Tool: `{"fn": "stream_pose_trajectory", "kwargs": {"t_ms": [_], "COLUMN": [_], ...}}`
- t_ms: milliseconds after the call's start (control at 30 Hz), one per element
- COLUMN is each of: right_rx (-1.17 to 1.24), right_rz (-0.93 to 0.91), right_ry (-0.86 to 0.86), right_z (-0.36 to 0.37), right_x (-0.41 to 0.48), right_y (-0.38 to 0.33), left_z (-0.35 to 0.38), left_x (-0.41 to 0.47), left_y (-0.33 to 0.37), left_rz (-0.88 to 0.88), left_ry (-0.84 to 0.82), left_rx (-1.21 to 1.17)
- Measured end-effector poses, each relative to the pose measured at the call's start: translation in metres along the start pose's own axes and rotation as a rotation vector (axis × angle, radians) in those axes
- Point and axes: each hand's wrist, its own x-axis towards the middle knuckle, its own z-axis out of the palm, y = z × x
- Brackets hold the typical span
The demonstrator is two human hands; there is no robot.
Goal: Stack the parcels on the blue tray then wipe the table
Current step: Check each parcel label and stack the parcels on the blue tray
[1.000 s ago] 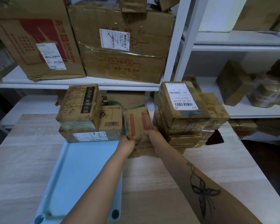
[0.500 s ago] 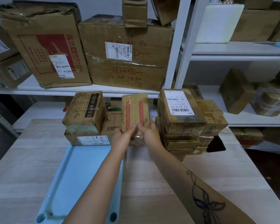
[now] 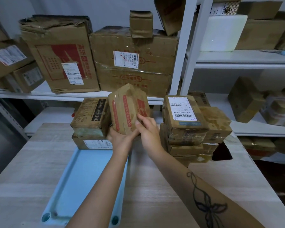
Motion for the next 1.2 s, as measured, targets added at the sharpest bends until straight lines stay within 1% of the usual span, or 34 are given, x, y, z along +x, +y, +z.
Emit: {"fn": "stream_pose_trajectory", "kwargs": {"t_ms": [67, 133, 267, 300, 400, 467, 533, 600, 667, 800, 900, 1000, 1067, 1133, 1200], "right_rx": [-0.003, 0.017, -0.102, -0.095, 0.033, 0.156, 0.299, 0.336, 0.329, 0.369, 0.359, 0.399, 0.407, 0.392, 0.378], "right_rz": [0.006, 0.018, 0.069, 0.091, 0.185, 0.261, 0.365, 0.444, 0.457, 0.453, 0.46, 0.431, 0.415, 0.398, 0.373], "right_ry": [-0.02, 0.027, 0.126, 0.128, 0.129, 0.088, 0.005, -0.093, -0.152, -0.202, -0.157, -0.106, -0.058, -0.032, -0.022], "right_z": [0.0, -0.002, -0.015, -0.018, -0.02, -0.017, -0.012, -0.009, -0.009, -0.014, -0.015, -0.014, -0.014, -0.015, -0.016], "right_x": [0.001, 0.005, 0.022, 0.025, 0.029, 0.032, 0.038, 0.043, 0.044, 0.04, 0.04, 0.04, 0.039, 0.04, 0.04], "right_y": [-0.005, -0.012, -0.022, -0.022, -0.021, -0.02, -0.021, -0.021, -0.021, -0.015, -0.014, -0.012, -0.011, -0.011, -0.009], "left_z": [-0.003, -0.01, -0.025, -0.029, -0.039, -0.043, -0.047, -0.051, -0.053, -0.055, -0.056, -0.055, -0.054, -0.054, -0.053], "left_x": [0.003, 0.006, 0.008, 0.008, 0.009, 0.009, 0.009, 0.011, 0.014, 0.017, 0.018, 0.021, 0.024, 0.027, 0.027], "left_y": [0.0, -0.001, -0.005, -0.005, -0.008, -0.01, -0.011, -0.014, -0.017, -0.023, -0.023, -0.017, -0.012, -0.008, -0.002], "left_rz": [-0.012, -0.018, -0.037, -0.048, -0.076, -0.101, -0.113, -0.117, -0.135, -0.157, -0.156, -0.16, -0.116, -0.031, 0.032], "left_ry": [0.007, -0.028, -0.194, -0.237, -0.332, -0.363, -0.364, -0.357, -0.347, -0.341, -0.324, -0.249, -0.203, -0.208, -0.211], "left_rx": [-0.031, -0.1, -0.336, -0.386, -0.477, -0.547, -0.61, -0.657, -0.683, -0.665, -0.606, -0.568, -0.469, -0.334, -0.266]}}
